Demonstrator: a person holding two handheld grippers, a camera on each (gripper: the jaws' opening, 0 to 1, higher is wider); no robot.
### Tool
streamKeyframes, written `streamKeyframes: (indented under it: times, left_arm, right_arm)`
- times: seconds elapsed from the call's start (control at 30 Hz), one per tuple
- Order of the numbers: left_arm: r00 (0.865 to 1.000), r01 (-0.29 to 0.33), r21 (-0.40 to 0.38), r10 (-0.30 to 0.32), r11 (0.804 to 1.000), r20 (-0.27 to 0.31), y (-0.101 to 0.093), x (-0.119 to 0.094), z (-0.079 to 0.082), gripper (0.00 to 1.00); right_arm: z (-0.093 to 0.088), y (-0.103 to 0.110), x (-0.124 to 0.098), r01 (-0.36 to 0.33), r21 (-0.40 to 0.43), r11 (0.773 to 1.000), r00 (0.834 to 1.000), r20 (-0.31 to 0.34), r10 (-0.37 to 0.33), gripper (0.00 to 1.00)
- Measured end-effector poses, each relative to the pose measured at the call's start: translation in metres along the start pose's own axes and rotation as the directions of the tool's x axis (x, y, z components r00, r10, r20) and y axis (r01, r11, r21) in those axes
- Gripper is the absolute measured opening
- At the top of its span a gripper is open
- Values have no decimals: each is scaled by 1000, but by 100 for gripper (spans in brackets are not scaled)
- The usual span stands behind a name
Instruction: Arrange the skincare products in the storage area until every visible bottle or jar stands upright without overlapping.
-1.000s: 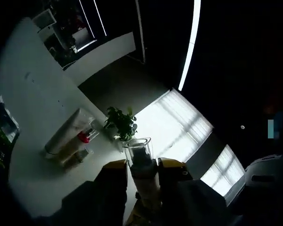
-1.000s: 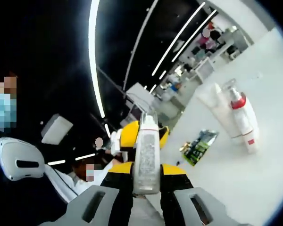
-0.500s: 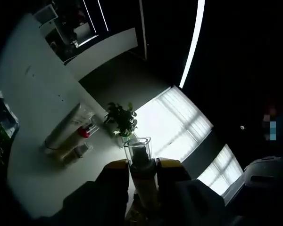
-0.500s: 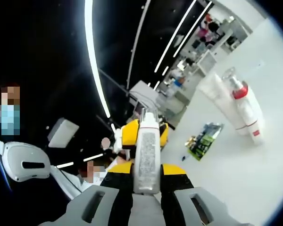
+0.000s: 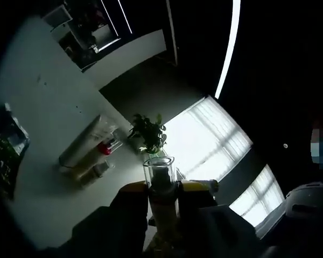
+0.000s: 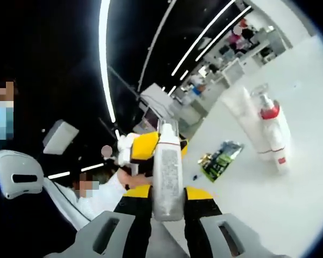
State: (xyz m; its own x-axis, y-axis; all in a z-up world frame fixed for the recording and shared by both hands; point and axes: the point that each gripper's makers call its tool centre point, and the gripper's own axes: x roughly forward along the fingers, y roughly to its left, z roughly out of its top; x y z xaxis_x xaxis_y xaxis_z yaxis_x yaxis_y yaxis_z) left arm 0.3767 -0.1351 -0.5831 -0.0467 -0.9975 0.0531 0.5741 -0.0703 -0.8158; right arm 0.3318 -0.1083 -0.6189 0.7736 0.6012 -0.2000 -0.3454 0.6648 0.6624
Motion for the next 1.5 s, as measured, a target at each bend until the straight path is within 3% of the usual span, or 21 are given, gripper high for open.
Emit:
streamKeyframes:
  times: [0.1,0.23,0.37,0.53,0.6,0.63,0.8,1.17,1.23,1.27,1.3,1.37,1.5]
  left_arm:
    - [999,-33,33,34,999,-4,3,1,-1,15]
    - [994,-100,132,103,986,-19,8,2,-3,15]
    - [988,-147,205,152,968,-8,7,6,-4,15]
    - [976,-216,277,216,936,31,8,8,-4,15]
    - [970,-242,298,238,923,51,10,8,-2,15]
    - [963,-271,323,258,907,82,12,8,2,15]
    - [950,-312,332,283,890,132,14,8,7,14]
    - [926,-369,327,315,870,206,21,2,23,14]
    - [925,-371,326,317,870,208,21,1,23,14]
    - [925,-371,315,317,874,212,21,1,24,14]
    - [928,-360,301,308,883,207,20,2,23,14]
    - [924,-372,315,315,873,218,20,2,24,14]
    - [927,-367,324,314,872,205,20,2,21,14]
  right_arm:
    - [-1,-5,1,53,-56,997,998,-24,-55,15]
    - [-5,-13,3,135,-164,977,987,-67,-147,15]
    - [-5,-22,6,216,-281,935,965,-84,-249,16]
    - [-3,-31,7,292,-403,868,933,-80,-351,15]
    - [-1,-34,7,324,-461,826,915,-67,-397,14]
    - [2,-35,7,348,-490,799,905,-49,-423,14]
    - [10,-42,8,402,-589,701,864,-9,-504,12]
    - [21,-50,16,430,-642,634,839,25,-544,11]
    - [21,-51,17,430,-652,624,835,25,-549,11]
    - [22,-53,17,434,-663,611,830,31,-556,12]
    - [22,-53,18,433,-662,611,831,31,-556,12]
    - [23,-54,18,436,-673,597,827,38,-561,12]
    - [22,-55,17,421,-671,610,834,22,-551,11]
